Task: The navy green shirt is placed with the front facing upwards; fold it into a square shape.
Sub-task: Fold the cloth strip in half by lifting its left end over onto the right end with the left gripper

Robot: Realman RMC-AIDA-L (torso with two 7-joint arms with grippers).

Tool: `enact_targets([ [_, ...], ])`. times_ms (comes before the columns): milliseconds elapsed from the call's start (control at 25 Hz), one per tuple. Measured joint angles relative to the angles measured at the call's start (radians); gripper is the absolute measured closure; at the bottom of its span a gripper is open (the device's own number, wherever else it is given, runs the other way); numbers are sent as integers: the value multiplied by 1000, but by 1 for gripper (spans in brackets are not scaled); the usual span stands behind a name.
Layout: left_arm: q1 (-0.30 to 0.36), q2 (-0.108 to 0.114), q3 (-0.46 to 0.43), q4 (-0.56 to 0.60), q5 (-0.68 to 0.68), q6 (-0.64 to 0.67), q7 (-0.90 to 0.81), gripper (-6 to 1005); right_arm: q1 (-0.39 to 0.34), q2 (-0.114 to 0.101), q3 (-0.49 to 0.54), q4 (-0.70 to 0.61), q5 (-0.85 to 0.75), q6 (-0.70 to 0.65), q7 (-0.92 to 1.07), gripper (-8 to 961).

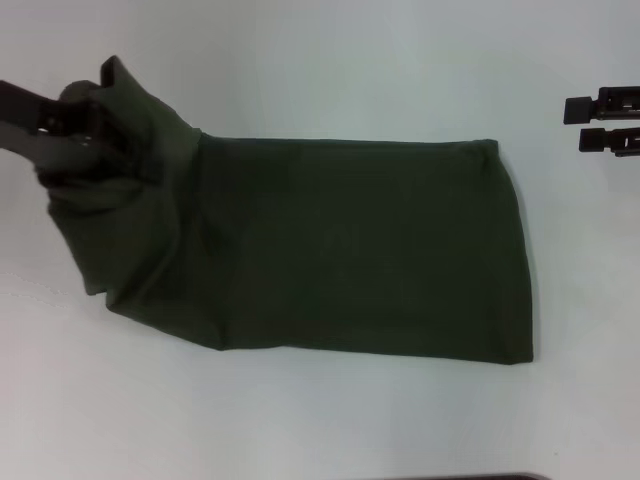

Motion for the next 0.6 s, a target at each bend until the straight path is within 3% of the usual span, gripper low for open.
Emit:
enact_targets([
  [440, -30, -53, 13, -8, -94, 5, -9, 960, 1, -1, -1, 0, -1, 0, 10, 148],
  [600, -43, -91, 18, -21, -100, -2, -8, 960, 3, -1, -2, 0, -1, 3, 11, 148],
])
